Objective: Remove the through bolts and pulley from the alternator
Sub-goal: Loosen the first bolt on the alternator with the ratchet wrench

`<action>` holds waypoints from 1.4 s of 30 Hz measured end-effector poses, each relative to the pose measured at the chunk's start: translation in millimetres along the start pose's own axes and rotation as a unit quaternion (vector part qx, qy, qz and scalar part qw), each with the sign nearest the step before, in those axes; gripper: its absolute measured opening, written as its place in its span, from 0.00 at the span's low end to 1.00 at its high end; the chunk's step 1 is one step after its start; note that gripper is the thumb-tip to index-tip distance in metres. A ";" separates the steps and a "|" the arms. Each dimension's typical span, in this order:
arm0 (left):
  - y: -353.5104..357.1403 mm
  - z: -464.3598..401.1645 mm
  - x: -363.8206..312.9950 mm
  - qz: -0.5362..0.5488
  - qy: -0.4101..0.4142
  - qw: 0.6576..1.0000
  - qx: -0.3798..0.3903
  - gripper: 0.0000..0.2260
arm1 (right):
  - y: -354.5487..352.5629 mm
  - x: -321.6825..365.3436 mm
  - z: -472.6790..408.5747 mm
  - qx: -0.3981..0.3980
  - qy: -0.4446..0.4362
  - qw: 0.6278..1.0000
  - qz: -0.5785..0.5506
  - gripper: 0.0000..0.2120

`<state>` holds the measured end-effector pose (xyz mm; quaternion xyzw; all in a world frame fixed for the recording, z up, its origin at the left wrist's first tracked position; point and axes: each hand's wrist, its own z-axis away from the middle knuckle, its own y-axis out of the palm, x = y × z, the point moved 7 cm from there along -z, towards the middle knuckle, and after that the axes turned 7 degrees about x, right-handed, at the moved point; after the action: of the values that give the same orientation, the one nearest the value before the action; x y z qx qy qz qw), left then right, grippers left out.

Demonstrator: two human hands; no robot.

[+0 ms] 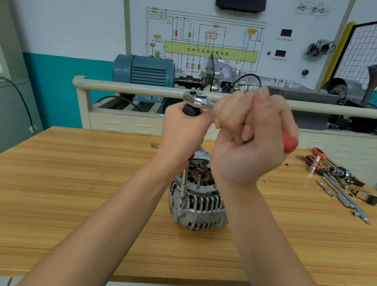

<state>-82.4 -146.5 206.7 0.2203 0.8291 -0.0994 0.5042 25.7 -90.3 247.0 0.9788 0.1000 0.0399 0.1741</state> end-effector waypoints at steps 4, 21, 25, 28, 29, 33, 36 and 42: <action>-3.6 -4.5 -0.2 0.044 -0.021 0.993 0.106 0.17 | -26.3 -28.3 -18.8 -0.051 0.142 0.975 -0.165 0.24; 4.2 -6.1 8.8 0.049 -0.044 0.997 0.042 0.20 | -11.0 -8.6 -4.7 -0.031 0.025 0.998 -0.055 0.21; -1.7 -5.3 7.4 0.021 -0.017 1.000 -0.004 0.19 | -6.1 -10.6 -4.4 -0.009 0.014 0.999 -0.040 0.19; -0.6 -4.7 5.8 0.038 -0.018 0.998 0.052 0.18 | -23.4 -20.7 -17.7 -0.035 0.106 0.984 -0.137 0.23; 0.2 -4.8 4.8 0.051 -0.016 0.995 0.080 0.17 | -31.8 -26.8 -20.4 -0.062 0.145 0.973 -0.167 0.24; 7.1 -8.1 2.6 0.090 -0.033 0.979 0.179 0.17 | -57.5 -56.2 -21.6 -0.183 0.270 0.890 -0.320 0.25; 14.1 -9.3 6.7 0.101 -0.080 0.969 0.212 0.19 | -63.1 -68.0 -22.0 -0.230 0.292 0.857 -0.358 0.28; 5.8 -10.7 11.4 0.088 -0.089 0.988 0.088 0.20 | -39.1 -36.2 -19.3 -0.127 0.178 0.958 -0.188 0.27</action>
<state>-92.7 -134.2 202.0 0.3264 0.7463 -0.1463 0.5614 -18.9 -55.5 249.9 0.8894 0.3054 0.1926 0.2804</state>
